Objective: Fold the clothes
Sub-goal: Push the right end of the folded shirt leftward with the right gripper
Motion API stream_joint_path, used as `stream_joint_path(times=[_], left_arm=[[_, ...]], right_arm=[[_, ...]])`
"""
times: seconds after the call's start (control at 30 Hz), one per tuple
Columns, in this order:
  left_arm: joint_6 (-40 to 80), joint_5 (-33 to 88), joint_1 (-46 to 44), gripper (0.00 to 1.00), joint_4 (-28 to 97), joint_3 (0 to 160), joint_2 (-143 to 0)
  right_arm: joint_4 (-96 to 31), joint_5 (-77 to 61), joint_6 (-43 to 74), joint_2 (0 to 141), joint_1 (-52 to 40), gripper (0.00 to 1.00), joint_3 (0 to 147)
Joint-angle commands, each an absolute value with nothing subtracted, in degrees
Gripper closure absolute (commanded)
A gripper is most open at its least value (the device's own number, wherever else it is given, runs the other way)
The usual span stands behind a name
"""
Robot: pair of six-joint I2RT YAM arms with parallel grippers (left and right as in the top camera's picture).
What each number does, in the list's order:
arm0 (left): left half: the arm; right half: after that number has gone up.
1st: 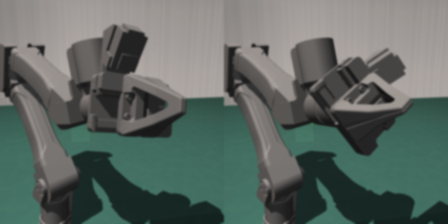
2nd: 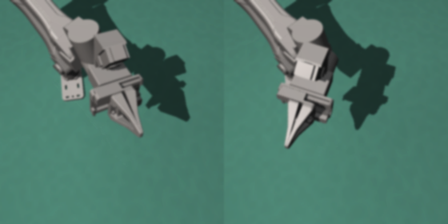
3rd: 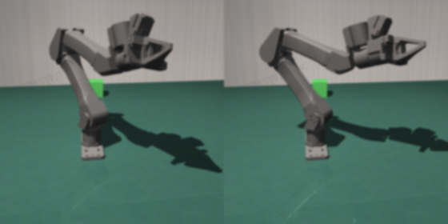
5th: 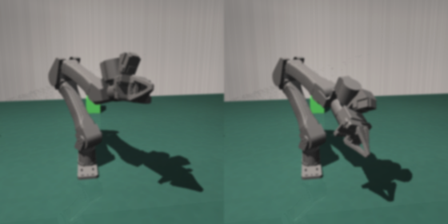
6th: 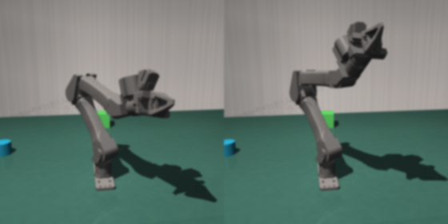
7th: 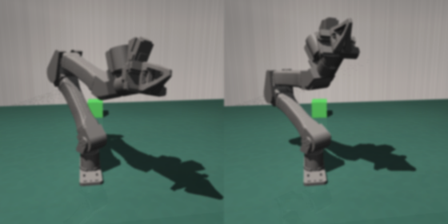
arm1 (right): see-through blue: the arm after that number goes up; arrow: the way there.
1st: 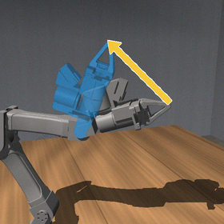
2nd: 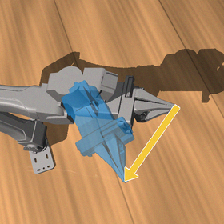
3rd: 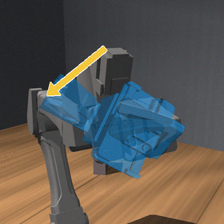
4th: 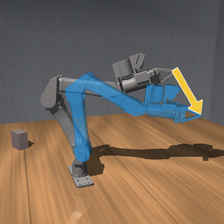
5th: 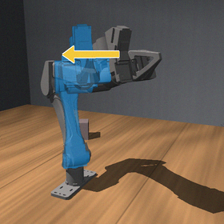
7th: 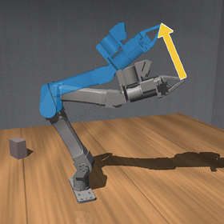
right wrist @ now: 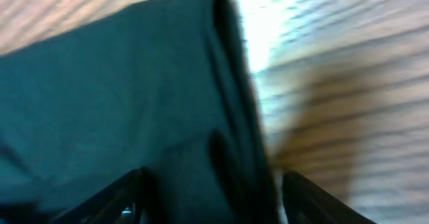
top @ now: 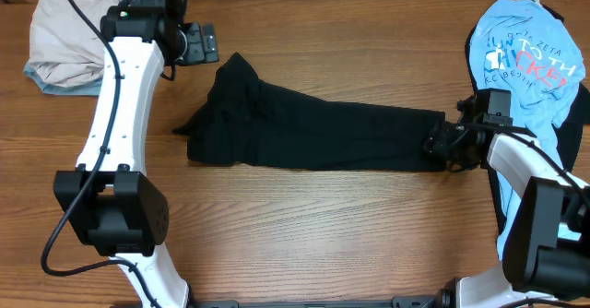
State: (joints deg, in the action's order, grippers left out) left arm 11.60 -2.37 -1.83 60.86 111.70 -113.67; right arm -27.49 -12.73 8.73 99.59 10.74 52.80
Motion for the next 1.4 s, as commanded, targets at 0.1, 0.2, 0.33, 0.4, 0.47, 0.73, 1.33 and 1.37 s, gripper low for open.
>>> stream_joint_path(times=[0.1, 0.2, 0.33, 0.4, 0.47, 0.73, 1.33, 1.37], left_arm=[[10.24, -1.5, -0.8, 0.0, 61.71, 112.97, -113.56], [10.24, -1.5, -0.78, 0.0, 61.76, 112.97, -113.56], [10.24, -1.56, -0.75, 0.0, 62.17, 112.97, -113.56], [10.15, -2.0, -0.75, 0.0, 62.39, 112.97, -113.56], [9.13, -2.0, -0.75, 0.0, 62.43, 112.97, -113.56], [8.73, -2.02, -0.75, 0.0, 64.34, 112.95, -113.56], [8.75, -1.89, -0.78, 0.0, 65.78, 112.92, -113.58], [8.75, -1.89, -0.78, 0.0, 65.78, 112.92, -113.58]], right_arm=[[-27.0, -18.11, 7.01, 102.59, 10.57, 0.64, 53.21], [-26.55, -17.34, 7.2, 102.56, 10.96, 0.8, 53.23], [-27.44, -16.73, 7.66, 102.39, 14.81, 0.96, 54.15], [-29.43, -17.28, 7.53, 101.89, 17.52, 0.96, 55.48], [-33.21, -17.69, 6.96, 100.84, 20.8, 0.96, 57.87], [-50.22, -18.2, 4.14, 96.23, 25.96, 0.96, 69.82], [-46.59, -11.6, 15.33, 98.63, -7.7, 0.95, 71.96], [-45.87, -11.62, 16.1, 99.39, -8.99, 0.93, 71.96]])
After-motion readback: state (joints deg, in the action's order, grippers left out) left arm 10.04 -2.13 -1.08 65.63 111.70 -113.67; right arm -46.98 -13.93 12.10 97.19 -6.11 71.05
